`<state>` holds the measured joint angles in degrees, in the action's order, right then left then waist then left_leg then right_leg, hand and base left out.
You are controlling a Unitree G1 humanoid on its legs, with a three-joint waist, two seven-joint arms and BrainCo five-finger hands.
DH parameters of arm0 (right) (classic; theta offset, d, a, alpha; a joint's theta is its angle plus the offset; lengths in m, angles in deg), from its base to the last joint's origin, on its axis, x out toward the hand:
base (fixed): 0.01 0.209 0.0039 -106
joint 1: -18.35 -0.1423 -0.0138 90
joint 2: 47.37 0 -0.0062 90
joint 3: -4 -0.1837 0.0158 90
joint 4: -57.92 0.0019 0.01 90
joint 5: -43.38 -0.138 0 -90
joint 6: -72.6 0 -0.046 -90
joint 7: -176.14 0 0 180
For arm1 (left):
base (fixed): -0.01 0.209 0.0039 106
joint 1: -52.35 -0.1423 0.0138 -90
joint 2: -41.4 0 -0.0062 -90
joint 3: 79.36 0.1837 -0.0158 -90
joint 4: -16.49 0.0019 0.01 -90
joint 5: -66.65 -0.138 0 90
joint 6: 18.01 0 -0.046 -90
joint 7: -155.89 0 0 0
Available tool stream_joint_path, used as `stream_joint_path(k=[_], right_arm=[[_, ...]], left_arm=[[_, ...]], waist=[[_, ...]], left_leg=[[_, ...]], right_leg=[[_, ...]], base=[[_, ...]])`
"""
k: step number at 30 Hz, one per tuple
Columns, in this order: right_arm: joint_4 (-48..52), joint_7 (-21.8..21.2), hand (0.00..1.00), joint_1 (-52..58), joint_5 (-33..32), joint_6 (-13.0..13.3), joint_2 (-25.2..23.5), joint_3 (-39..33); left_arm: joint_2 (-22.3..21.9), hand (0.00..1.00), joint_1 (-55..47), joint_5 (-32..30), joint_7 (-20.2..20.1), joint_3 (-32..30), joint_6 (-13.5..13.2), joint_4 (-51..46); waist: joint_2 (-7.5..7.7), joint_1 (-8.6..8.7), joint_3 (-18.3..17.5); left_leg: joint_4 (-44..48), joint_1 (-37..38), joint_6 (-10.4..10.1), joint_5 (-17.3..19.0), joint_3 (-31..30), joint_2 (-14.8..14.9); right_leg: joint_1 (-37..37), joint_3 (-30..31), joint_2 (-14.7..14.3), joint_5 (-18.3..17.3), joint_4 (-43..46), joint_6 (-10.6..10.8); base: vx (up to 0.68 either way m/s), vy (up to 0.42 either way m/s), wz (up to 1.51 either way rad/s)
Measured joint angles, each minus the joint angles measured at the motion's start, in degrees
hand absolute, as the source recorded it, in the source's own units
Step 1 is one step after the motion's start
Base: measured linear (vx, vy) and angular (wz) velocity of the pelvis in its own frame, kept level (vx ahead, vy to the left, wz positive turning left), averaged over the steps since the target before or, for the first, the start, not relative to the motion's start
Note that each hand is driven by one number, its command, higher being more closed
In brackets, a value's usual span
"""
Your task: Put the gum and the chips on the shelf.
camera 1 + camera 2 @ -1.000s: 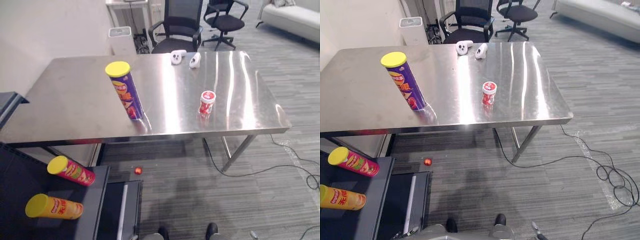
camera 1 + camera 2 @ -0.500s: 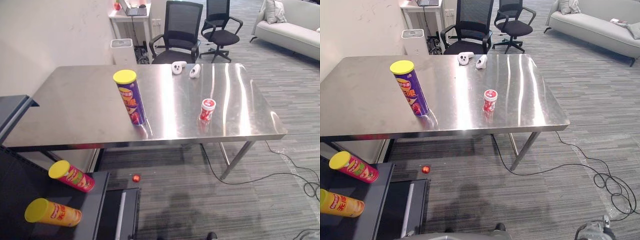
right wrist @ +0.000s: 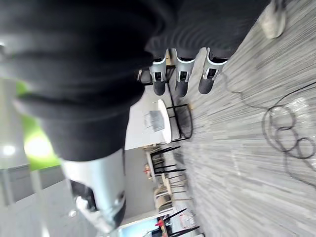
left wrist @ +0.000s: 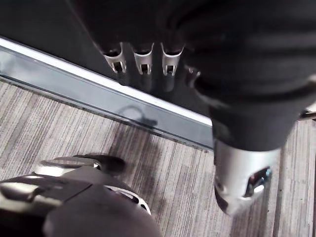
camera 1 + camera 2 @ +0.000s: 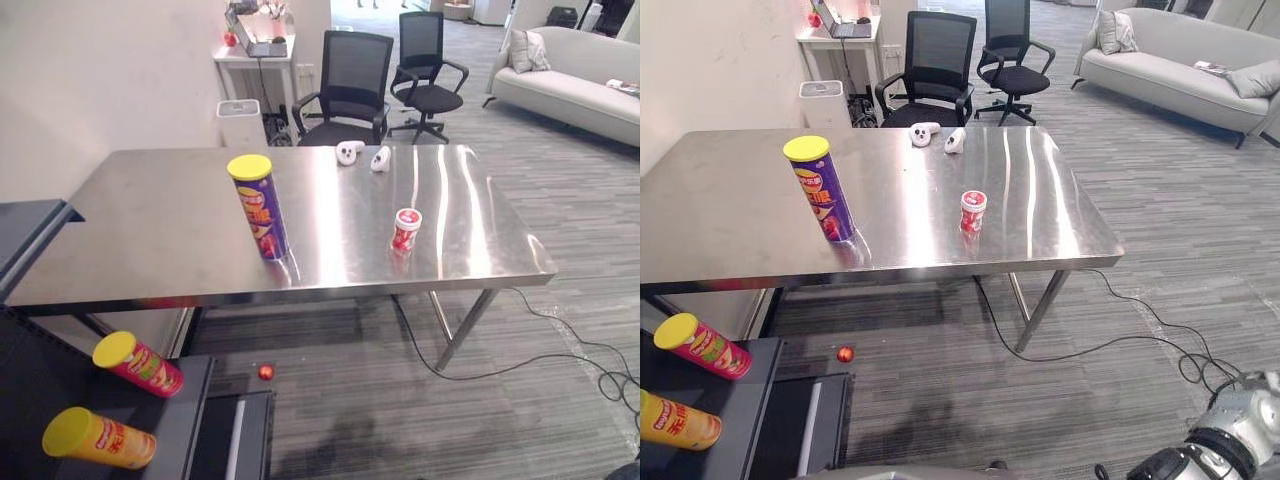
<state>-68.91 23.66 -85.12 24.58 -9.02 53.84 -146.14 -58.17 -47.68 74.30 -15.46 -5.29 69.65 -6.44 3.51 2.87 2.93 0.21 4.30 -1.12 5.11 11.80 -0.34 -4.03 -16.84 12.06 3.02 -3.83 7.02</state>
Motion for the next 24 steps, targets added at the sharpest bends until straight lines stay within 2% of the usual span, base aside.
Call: stream_joint_path(k=[4,6,9,10,15,19,23,24], right_arm=[[8.1,0.0,0.0,-0.1,2.7,0.5,0.0,5.3],[12.1,-0.8,0.0,-0.1,5.0,0.6,0.0,8.4],[16.0,-4.0,0.0,-0.1,7.8,0.6,0.0,12.9],[18.0,-6.1,0.0,-0.1,9.0,0.6,0.0,16.6],[20.5,-10.2,0.0,-0.6,10.0,0.5,0.0,23.5],[20.9,-13.4,0.0,-1.7,10.1,0.5,0.0,29.9],[20.9,-15.6,0.0,-2.3,11.3,0.3,-0.3,36.0],[20.9,-16.2,0.0,-2.4,11.7,0.2,-0.4,37.4]], left_arm=[[-0.2,0.0,-0.9,-0.1,0.0,0.6,0.0,-1.3],[-0.3,0.0,-1.1,-0.9,0.0,1.0,0.0,-1.6],[-0.3,0.0,-1.4,-1.7,-0.2,1.0,0.0,-1.8],[-0.3,0.0,-1.6,-1.8,-0.3,1.0,0.0,-2.0],[-0.7,0.0,-2.1,-1.8,-0.4,1.0,0.0,-2.8],[-1.2,0.0,-2.7,-1.7,-0.4,0.9,0.0,-3.9],[-1.2,0.0,-2.8,-1.7,-0.4,0.9,0.0,-4.4],[-1.2,0.0,-2.8,-1.7,-0.4,0.9,0.0,-4.4]], waist=[[-0.33,-0.62,-0.2],[-0.38,-1.58,-0.1],[-0.42,-1.57,-0.1],[-0.36,-1.84,0.0],[-0.59,-3.32,0.5],[-0.97,-4.61,2.1],[-1.32,-5.18,3.3],[-1.02,-5.29,3.8]], left_leg=[[0.0,-0.2,0.0,0.0,0.0,0.0],[0.0,-0.4,0.1,-0.1,-0.2,-0.1],[0.1,-1.2,0.2,-0.2,-1.3,-0.2],[0.1,-1.5,0.4,-0.3,-1.8,-0.3],[0.4,-2.2,0.6,-0.4,-3.4,-0.6],[0.9,-2.6,0.7,-0.5,-5.0,-0.9],[1.8,-4.1,0.9,-0.6,-6.8,-1.4],[1.8,-4.3,0.9,-0.6,-7.2,-1.4]], right_leg=[[0.3,-0.1,0.1,0.0,0.0,0.0],[0.4,-0.3,0.1,0.0,0.0,0.0],[0.6,-1.3,0.3,0.0,0.0,0.0],[0.6,-1.8,0.3,0.2,0.0,0.3],[0.4,-3.4,0.6,0.2,0.0,0.3],[-0.4,-5.0,0.9,0.1,0.0,0.3],[-0.2,-6.7,1.3,0.1,0.1,0.3],[-0.3,-7.0,1.3,0.1,0.1,0.3]], base=[[0.0,0.0,-0.01],[0.0,0.0,0.02],[0.0,-0.001,0.17],[0.01,-0.003,0.17],[0.01,-0.001,0.19],[0.0,0.001,0.22],[-0.01,0.002,0.22],[0.0,-0.001,0.15]])
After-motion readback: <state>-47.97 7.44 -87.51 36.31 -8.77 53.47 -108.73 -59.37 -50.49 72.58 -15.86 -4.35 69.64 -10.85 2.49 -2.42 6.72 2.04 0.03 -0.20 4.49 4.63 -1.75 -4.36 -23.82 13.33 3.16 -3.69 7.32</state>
